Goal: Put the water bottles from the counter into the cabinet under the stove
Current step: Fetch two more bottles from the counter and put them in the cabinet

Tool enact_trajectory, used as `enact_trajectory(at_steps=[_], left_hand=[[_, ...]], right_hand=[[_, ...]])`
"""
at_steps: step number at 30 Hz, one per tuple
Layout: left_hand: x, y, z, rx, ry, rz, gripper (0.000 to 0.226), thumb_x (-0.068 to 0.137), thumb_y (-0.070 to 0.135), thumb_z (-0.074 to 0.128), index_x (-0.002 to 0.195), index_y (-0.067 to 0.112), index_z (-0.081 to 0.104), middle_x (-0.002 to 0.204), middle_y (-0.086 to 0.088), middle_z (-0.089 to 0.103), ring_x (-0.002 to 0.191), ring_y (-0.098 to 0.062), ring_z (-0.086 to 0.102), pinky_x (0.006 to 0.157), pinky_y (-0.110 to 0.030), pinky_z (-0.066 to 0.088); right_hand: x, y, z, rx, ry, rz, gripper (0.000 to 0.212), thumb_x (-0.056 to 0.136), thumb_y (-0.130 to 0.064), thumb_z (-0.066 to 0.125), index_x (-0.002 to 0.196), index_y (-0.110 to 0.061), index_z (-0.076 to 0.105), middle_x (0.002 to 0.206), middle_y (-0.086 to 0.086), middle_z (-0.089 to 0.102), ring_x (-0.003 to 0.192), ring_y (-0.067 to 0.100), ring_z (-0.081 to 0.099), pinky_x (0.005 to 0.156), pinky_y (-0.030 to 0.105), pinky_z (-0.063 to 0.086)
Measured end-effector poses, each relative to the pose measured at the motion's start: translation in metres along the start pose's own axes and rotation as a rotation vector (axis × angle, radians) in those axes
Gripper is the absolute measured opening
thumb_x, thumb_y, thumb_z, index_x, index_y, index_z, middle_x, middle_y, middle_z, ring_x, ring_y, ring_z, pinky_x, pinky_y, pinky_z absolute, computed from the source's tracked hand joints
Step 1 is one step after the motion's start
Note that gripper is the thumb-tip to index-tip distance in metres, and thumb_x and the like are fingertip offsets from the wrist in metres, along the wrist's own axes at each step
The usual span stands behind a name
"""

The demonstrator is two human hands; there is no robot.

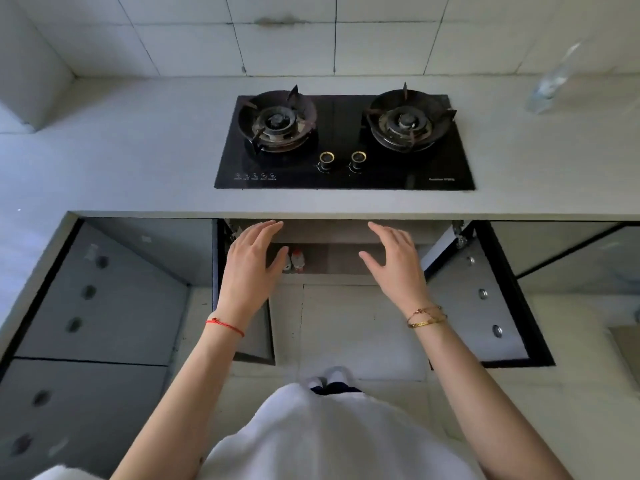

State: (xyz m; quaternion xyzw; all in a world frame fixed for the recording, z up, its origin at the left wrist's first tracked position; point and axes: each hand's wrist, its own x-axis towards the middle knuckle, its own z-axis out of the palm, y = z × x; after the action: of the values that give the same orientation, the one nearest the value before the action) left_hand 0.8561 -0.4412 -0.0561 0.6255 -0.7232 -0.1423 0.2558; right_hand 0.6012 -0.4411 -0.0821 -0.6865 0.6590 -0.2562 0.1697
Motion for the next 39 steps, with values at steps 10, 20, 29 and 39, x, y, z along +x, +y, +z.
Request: enact_trajectory(at_steps=[10, 20, 29, 39], left_hand=[[0.002, 0.046, -0.006, -0.04, -0.142, 0.291, 0.043, 0.094, 0.029, 0.057, 0.135, 0.019, 0.051, 0.134, 0.0, 0.057, 0.129, -0.019, 0.049, 0.107, -0.047, 0.043], [0.003, 0.13, 0.041, -0.152, -0.31, 0.573, 0.041, 0.091, 0.025, 0.061, 0.131, 0.016, 0.054, 0.13, -0.002, 0.06, 0.125, -0.019, 0.052, 0.105, -0.047, 0.044], [-0.027, 0.253, 0.112, -0.218, -0.405, 0.762, 0.04, 0.091, 0.023, 0.059, 0.13, 0.014, 0.054, 0.13, -0.006, 0.06, 0.122, -0.025, 0.054, 0.101, -0.051, 0.046], [-0.08, 0.43, 0.219, -0.305, -0.38, 0.766, 0.04, 0.089, 0.019, 0.064, 0.128, 0.014, 0.057, 0.122, -0.006, 0.062, 0.116, -0.028, 0.056, 0.096, -0.05, 0.049]], right_hand=[[-0.082, -0.008, -0.05, -0.015, 0.259, 0.179, 0.053, 0.09, -0.03, 0.064, 0.138, -0.017, 0.047, 0.13, -0.001, 0.056, 0.127, 0.014, 0.039, 0.104, 0.024, 0.036], [-0.175, 0.024, -0.102, -0.074, 0.512, 0.46, 0.052, 0.089, -0.028, 0.066, 0.137, -0.016, 0.049, 0.125, 0.0, 0.059, 0.119, 0.018, 0.046, 0.1, 0.031, 0.045], [-0.252, 0.104, -0.161, -0.073, 0.616, 0.64, 0.053, 0.09, -0.028, 0.064, 0.138, -0.017, 0.047, 0.129, 0.001, 0.056, 0.124, 0.017, 0.042, 0.103, 0.028, 0.039], [-0.327, 0.254, -0.293, -0.113, 0.6, 0.681, 0.051, 0.09, -0.031, 0.063, 0.138, -0.019, 0.048, 0.127, -0.003, 0.057, 0.12, 0.016, 0.044, 0.099, 0.018, 0.031]])
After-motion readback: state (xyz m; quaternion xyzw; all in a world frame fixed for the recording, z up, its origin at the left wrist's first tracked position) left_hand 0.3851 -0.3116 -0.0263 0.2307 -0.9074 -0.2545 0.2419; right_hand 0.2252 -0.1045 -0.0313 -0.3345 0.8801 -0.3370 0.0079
